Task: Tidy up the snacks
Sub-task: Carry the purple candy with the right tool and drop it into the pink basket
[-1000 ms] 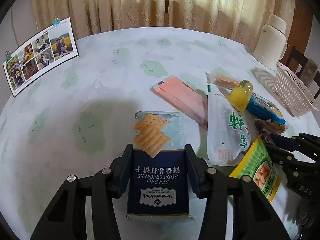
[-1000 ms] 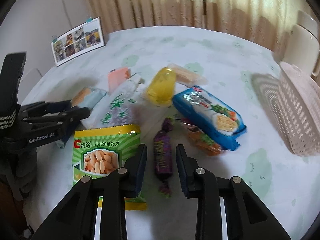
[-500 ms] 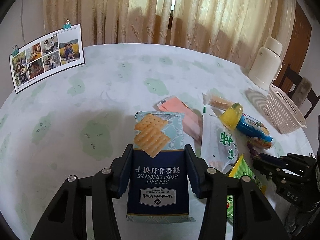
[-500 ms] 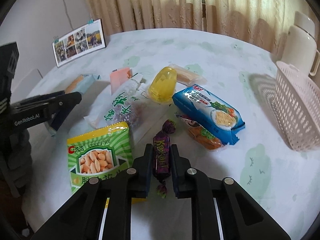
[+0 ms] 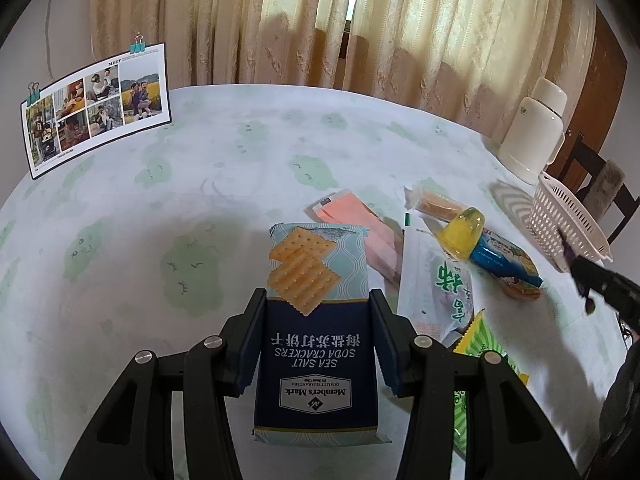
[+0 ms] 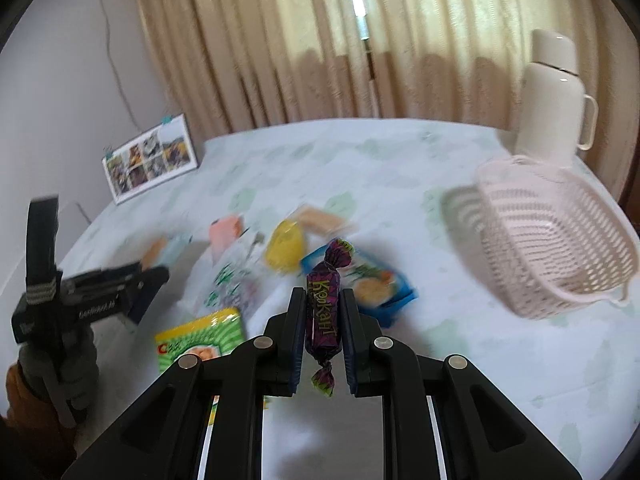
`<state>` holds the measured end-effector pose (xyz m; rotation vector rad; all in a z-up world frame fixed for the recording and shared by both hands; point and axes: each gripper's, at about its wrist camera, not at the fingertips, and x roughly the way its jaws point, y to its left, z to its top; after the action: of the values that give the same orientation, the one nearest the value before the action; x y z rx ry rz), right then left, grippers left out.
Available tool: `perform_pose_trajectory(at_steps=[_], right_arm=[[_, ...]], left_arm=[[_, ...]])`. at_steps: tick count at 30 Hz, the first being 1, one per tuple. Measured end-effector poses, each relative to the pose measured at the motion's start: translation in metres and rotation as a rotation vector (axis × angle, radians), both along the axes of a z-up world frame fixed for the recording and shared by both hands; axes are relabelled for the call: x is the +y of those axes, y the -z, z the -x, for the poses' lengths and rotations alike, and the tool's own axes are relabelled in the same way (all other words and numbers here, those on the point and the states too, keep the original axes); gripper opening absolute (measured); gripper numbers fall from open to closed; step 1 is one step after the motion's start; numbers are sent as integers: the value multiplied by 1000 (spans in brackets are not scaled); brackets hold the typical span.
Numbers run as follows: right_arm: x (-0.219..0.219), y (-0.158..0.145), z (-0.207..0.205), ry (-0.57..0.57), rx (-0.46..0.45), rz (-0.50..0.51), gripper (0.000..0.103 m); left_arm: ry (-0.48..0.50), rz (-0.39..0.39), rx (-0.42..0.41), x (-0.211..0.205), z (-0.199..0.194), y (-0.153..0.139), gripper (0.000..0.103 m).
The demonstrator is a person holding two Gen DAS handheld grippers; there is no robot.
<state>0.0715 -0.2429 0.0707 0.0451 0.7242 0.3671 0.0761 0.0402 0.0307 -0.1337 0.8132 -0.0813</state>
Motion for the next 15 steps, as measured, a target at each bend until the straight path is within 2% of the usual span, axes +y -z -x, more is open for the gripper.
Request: perform_pose_trajectory(at_steps=[9,15], right_arm=[[-61,-27,-20,159,-70,-47,18],[-108,-32,-46,285,-84,-60,18]], left_arm=[[-8,21,11,-5,1,1,45],[-6,19,22,-14,-1,1,45]])
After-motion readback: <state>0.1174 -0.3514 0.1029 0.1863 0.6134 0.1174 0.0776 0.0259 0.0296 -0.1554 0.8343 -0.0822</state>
